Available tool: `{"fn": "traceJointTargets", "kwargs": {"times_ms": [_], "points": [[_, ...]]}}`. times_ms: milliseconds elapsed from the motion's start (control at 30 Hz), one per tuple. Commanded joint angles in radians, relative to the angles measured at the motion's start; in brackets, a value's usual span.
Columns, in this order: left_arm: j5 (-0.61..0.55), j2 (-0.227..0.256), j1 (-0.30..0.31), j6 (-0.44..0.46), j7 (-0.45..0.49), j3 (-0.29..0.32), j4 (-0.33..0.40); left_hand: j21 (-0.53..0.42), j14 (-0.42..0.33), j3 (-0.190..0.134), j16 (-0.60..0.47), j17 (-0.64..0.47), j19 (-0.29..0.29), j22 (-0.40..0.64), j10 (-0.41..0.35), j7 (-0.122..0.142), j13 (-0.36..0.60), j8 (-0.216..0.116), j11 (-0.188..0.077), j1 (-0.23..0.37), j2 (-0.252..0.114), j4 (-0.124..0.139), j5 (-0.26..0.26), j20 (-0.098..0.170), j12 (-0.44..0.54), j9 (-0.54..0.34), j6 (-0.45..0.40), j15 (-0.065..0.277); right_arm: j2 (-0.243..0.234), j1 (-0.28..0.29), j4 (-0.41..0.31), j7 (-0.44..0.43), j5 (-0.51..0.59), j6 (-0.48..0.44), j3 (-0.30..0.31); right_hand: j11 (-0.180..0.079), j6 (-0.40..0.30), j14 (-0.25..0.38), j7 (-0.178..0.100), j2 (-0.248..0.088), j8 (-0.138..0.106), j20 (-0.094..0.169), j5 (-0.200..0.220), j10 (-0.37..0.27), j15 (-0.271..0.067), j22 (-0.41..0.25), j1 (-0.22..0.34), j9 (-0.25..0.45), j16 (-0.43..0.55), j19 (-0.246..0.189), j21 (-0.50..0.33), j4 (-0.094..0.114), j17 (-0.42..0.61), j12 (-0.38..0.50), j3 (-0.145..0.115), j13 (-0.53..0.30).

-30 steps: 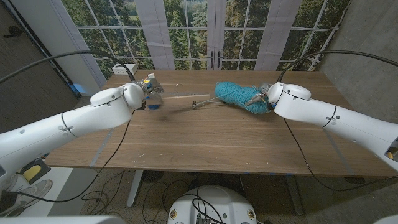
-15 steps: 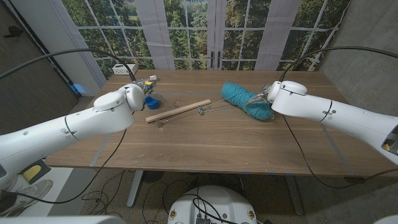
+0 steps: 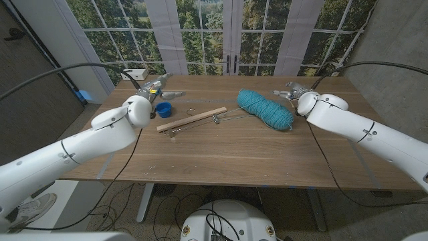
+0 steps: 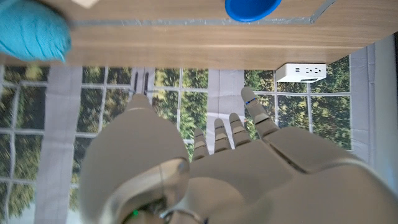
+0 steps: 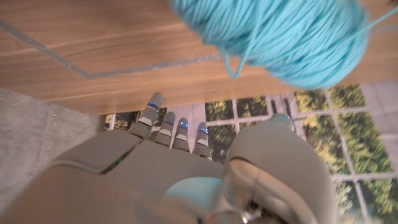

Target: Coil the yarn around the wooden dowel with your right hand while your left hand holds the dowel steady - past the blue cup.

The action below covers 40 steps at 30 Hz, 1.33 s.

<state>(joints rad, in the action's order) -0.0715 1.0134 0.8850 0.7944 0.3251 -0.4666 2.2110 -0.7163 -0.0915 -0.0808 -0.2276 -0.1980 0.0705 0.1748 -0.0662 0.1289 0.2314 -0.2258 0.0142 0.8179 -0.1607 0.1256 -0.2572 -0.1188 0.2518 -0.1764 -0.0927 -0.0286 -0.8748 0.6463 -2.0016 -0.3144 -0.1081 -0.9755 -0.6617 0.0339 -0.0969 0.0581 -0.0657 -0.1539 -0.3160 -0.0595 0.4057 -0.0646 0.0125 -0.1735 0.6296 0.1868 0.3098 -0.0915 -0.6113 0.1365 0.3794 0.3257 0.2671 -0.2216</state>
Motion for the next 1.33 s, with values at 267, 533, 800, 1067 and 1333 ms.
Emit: {"fn": "traceJointTargets", "kwargs": {"times_ms": [267, 533, 800, 1067, 1333], "points": [[0.317, -0.249, 0.301, -1.048, 0.108, 0.292, -0.337, 0.018, 0.007, -0.1, 0.02, 0.004, 0.028, 0.005, -0.021, -0.05, -0.032, 0.038, 0.004, -0.079, -0.054, 0.05, 0.029, 0.051, -0.021, -0.002, -0.024, 0.013, 0.248, 0.315, 0.297, -0.078, -0.102, 1.331, 0.236, -0.007, -0.108, 0.115, 0.013, -0.051, 0.001, 0.085, -0.02, -0.106, -0.042, 0.001, -0.05, 0.001, 0.016, -0.154, -0.022, 0.031, -0.048, 0.0, -0.054, 0.022], [0.397, -0.295, 0.3, -1.191, -0.006, 0.317, -0.433, 0.04, 0.047, -0.137, 0.034, 0.005, -0.007, 0.005, 0.012, -0.089, -0.041, 0.049, -0.004, -0.16, -0.048, 0.066, 0.017, 0.064, -0.044, -0.001, 0.011, 0.023, 0.317, 0.335, 0.3, -0.082, -0.083, 1.374, 0.259, -0.006, -0.122, 0.113, 0.024, -0.051, 0.003, 0.076, -0.02, -0.112, -0.04, 0.001, -0.062, 0.001, 0.011, -0.152, -0.016, 0.037, -0.054, -0.005, -0.067, 0.024], [0.468, -0.297, 0.286, -1.228, -0.112, 0.327, -0.495, 0.045, 0.049, -0.143, 0.033, 0.006, -0.01, 0.004, 0.013, -0.093, -0.042, 0.048, -0.001, -0.181, -0.046, 0.064, 0.016, 0.07, -0.045, -0.001, 0.01, 0.022, 0.344, 0.382, 0.229, -0.13, -0.015, 1.378, 0.297, -0.009, -0.157, 0.126, 0.031, -0.051, 0.001, 0.086, -0.018, -0.144, -0.049, 0.002, -0.08, 0.0, 0.008, -0.162, -0.009, 0.04, -0.067, -0.004, -0.087, 0.027], [0.482, -0.31, 0.288, -1.265, -0.155, 0.32, -0.536, 0.048, 0.051, -0.15, 0.033, 0.007, -0.01, 0.003, 0.013, -0.099, -0.043, 0.046, 0.002, -0.196, -0.047, 0.062, 0.014, 0.074, -0.046, -0.001, 0.008, 0.022, 0.379, 0.455, 0.128, -0.216, 0.099, 1.346, 0.323, -0.006, -0.195, 0.141, 0.036, -0.049, 0.009, 0.097, -0.015, -0.177, -0.041, 0.003, -0.109, 0.0, 0.0, -0.093, 0.035, 0.041, -0.089, -0.012, -0.126, 0.029], [0.502, -0.333, 0.33, -1.268, -0.142, 0.321, -0.561, 0.057, 0.061, -0.161, 0.036, 0.008, -0.013, 0.002, 0.026, -0.119, -0.043, 0.048, 0.013, -0.221, -0.043, 0.058, 0.013, 0.078, -0.052, -0.001, 0.015, 0.014, 0.424, 0.441, 0.151, -0.178, 0.097, 1.406, 0.287, -0.01, -0.207, 0.162, 0.037, -0.048, 0.018, 0.072, -0.013, -0.198, -0.04, 0.002, -0.122, 0.0, -0.001, -0.137, 0.029, 0.037, -0.104, -0.018, -0.151, 0.03]]}}
